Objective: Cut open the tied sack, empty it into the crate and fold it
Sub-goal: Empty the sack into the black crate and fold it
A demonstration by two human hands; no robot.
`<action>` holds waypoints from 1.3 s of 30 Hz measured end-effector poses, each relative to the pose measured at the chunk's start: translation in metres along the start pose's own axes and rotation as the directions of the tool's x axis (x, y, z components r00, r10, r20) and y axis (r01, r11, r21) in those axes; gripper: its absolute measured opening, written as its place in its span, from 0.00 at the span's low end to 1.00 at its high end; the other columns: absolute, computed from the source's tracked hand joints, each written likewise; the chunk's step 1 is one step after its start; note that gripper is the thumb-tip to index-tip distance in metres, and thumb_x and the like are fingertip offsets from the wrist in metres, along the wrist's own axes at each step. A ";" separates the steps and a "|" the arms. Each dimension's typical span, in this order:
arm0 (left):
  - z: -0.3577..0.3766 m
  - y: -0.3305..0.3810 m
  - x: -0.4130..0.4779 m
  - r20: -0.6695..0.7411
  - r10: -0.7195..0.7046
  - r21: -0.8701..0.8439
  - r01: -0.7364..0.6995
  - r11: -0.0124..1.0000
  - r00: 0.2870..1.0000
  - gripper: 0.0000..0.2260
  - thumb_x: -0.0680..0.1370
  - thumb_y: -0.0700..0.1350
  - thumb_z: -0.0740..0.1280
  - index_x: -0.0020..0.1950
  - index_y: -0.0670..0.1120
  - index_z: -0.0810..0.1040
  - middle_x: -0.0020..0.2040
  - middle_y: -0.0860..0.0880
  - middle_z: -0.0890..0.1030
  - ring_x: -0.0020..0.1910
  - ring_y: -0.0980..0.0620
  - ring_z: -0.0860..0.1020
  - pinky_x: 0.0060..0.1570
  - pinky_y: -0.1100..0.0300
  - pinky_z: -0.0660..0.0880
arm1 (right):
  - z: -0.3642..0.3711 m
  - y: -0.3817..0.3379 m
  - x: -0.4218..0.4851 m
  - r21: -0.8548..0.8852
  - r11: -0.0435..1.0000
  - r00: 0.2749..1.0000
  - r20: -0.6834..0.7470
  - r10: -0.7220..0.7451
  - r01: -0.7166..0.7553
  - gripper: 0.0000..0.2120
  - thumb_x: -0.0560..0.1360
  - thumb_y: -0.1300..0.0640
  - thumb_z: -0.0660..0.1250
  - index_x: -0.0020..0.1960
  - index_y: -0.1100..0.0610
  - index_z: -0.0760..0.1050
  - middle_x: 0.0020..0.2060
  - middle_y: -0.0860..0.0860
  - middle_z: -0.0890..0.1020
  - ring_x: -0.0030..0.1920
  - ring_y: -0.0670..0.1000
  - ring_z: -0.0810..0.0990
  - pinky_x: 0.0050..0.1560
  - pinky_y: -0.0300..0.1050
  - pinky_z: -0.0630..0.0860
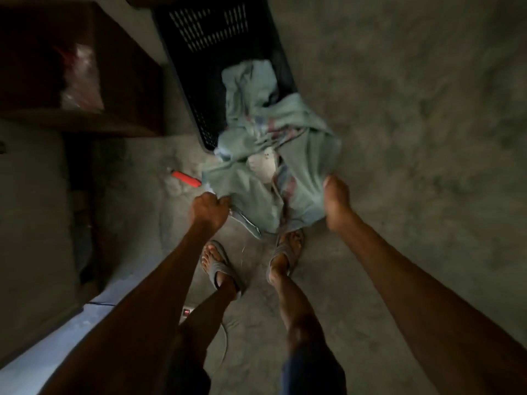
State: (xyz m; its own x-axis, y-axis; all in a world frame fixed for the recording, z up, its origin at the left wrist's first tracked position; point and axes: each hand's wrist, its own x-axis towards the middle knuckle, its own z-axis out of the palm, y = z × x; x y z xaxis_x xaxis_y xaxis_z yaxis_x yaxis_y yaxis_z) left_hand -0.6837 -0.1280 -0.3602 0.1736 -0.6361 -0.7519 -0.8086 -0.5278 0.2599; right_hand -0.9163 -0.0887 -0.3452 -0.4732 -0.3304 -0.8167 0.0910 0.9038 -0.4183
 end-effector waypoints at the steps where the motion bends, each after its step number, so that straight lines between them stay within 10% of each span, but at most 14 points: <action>1: -0.017 0.021 -0.023 -0.020 0.017 -0.011 -0.018 1.000 1.000 0.20 0.82 0.50 0.63 0.56 0.31 0.80 0.57 0.30 0.81 0.60 0.33 0.79 0.58 0.47 0.75 | -0.011 -0.015 -0.020 -0.067 0.997 1.000 -0.017 -0.024 0.023 0.17 0.84 0.63 0.51 0.65 0.71 0.72 0.63 0.65 0.77 0.62 0.60 0.77 0.51 0.44 0.71; 7: -0.113 0.094 -0.123 -0.156 -0.061 -0.275 0.016 0.961 0.986 0.22 0.82 0.50 0.62 0.63 0.31 0.77 0.67 0.29 0.76 0.63 0.33 0.78 0.62 0.48 0.74 | -0.081 -0.095 -0.123 0.154 0.988 0.999 -0.013 -0.032 0.034 0.11 0.79 0.58 0.56 0.44 0.59 0.75 0.44 0.58 0.76 0.47 0.54 0.74 0.47 0.46 0.72; 14: -0.232 0.127 -0.150 -0.281 -0.092 -0.469 -0.053 0.882 0.955 0.24 0.78 0.52 0.63 0.52 0.30 0.83 0.50 0.30 0.83 0.52 0.34 0.82 0.51 0.46 0.78 | -0.108 -0.202 -0.207 0.274 0.958 0.989 0.087 -0.118 0.090 0.14 0.76 0.58 0.55 0.32 0.53 0.67 0.31 0.51 0.73 0.31 0.50 0.72 0.28 0.35 0.70; 21: -0.354 0.167 -0.139 -0.266 -0.093 -0.720 -0.133 0.681 0.959 0.12 0.82 0.48 0.61 0.55 0.41 0.80 0.43 0.46 0.78 0.39 0.49 0.76 0.38 0.59 0.74 | -0.119 -0.379 -0.259 0.461 0.861 0.901 0.248 -0.356 0.214 0.11 0.79 0.64 0.58 0.40 0.57 0.73 0.37 0.53 0.77 0.39 0.49 0.78 0.33 0.37 0.79; 24: -0.383 0.163 -0.127 -0.166 -0.138 -0.829 -0.063 0.556 0.976 0.11 0.82 0.49 0.62 0.46 0.45 0.79 0.43 0.45 0.79 0.36 0.49 0.77 0.38 0.55 0.75 | -0.126 -0.427 -0.262 0.381 0.898 0.907 0.257 -0.333 0.221 0.06 0.79 0.66 0.61 0.47 0.61 0.76 0.43 0.56 0.79 0.43 0.51 0.79 0.29 0.39 0.81; 32: -0.392 0.154 -0.128 -0.121 -0.032 -0.776 -0.075 0.627 0.992 0.16 0.82 0.46 0.59 0.34 0.47 0.73 0.30 0.47 0.75 0.27 0.51 0.72 0.24 0.63 0.66 | -0.101 -0.422 -0.245 -0.012 0.971 0.950 0.210 -0.232 0.240 0.12 0.79 0.67 0.62 0.38 0.57 0.74 0.36 0.54 0.77 0.32 0.48 0.77 0.27 0.37 0.75; 39: -0.397 0.162 -0.131 -0.146 -0.032 -0.774 -0.094 0.626 0.989 0.15 0.82 0.48 0.58 0.38 0.46 0.76 0.34 0.45 0.77 0.29 0.50 0.74 0.28 0.61 0.68 | -0.111 -0.438 -0.246 -0.580 0.752 0.949 0.172 -0.264 0.314 0.03 0.79 0.59 0.64 0.51 0.56 0.76 0.45 0.56 0.80 0.43 0.55 0.80 0.43 0.49 0.79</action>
State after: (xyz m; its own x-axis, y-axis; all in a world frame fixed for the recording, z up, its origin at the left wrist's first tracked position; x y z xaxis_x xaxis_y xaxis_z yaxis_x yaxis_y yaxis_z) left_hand -0.6147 -0.3536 0.0207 0.2796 -0.6940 -0.6635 -0.0879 -0.7066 0.7021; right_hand -0.9368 -0.3731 0.0832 -0.3224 -0.5992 -0.7328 -0.5884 0.7333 -0.3407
